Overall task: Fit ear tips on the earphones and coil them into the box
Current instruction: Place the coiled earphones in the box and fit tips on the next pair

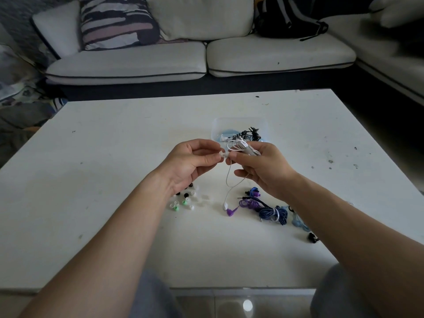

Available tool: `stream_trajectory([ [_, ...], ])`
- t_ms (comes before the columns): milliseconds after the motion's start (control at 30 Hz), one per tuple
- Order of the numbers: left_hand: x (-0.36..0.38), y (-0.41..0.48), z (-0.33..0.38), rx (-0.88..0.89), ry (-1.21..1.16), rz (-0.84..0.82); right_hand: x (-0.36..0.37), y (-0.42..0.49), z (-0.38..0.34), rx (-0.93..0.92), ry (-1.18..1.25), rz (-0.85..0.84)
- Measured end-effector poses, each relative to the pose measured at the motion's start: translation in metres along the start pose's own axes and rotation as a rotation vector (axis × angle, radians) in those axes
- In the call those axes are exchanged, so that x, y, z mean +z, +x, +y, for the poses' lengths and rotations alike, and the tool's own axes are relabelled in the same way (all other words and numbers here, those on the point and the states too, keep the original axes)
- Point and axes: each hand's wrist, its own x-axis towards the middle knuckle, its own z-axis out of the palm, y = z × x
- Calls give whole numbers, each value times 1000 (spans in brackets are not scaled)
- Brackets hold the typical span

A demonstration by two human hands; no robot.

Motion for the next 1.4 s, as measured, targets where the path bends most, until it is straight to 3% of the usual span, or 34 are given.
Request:
stream_trajectory([
  [733,5,-1,-1,16,108,38,-3,-1,-2,18,-57,-4],
  [1400,11,-1,-6,-50,16,38,-11,2,-2,11,-120,-28],
])
